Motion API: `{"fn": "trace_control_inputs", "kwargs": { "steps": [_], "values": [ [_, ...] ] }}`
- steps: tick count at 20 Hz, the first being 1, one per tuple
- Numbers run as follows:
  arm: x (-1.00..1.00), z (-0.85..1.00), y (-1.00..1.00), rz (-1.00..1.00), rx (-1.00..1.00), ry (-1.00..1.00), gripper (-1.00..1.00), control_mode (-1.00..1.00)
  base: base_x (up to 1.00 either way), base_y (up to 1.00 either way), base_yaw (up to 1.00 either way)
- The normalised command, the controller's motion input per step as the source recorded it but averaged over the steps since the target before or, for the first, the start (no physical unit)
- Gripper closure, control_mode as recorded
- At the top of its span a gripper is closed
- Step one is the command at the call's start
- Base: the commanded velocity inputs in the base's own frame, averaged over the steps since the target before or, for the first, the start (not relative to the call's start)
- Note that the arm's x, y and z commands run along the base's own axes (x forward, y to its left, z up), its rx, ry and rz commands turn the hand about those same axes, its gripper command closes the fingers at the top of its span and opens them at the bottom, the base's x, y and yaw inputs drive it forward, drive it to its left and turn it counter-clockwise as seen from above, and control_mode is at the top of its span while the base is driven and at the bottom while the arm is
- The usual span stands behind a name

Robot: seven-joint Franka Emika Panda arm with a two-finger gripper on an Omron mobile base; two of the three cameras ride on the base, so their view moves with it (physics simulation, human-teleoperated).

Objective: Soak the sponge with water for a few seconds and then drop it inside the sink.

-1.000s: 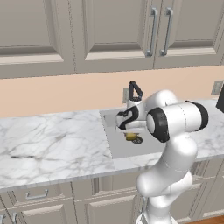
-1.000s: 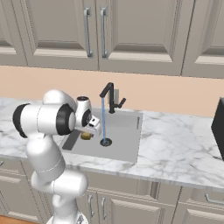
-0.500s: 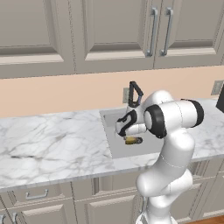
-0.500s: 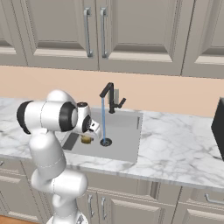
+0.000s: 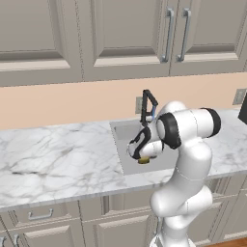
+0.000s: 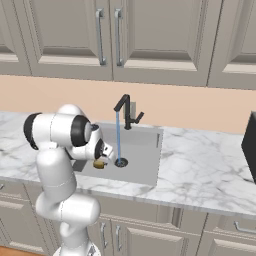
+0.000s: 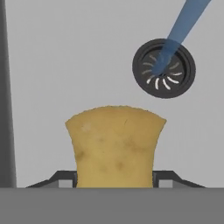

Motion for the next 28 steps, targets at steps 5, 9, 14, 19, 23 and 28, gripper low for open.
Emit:
{"fn": "trace_control_inputs", "kwargs": {
  "steps": [5, 9, 14, 19, 23, 28],
  "values": [
    [0.06, -0.06, 0.02, 0.00, -0.01, -0.01, 1.00, -1.00, 0.00, 0.00, 0.00],
    [0.22, 0.00, 0.07, 0.00, 0.00, 0.00, 1.00, -1.00, 0.00, 0.00, 0.00],
    [0.22, 0.00, 0.02, 0.00, 0.00, 0.00, 1.00, -1.00, 0.00, 0.00, 0.00],
    [0.14, -0.02, 0.01, 0.00, -0.02, 0.00, 1.00, -1.00, 0.00, 0.00, 0.00],
    [0.00, -0.18, 0.03, 0.00, -0.03, -0.01, 1.00, -1.00, 0.00, 0.00, 0.00],
    [0.00, -0.16, 0.08, 0.00, -0.02, -0.01, 1.00, -1.00, 0.00, 0.00, 0.00]
  ]
}}
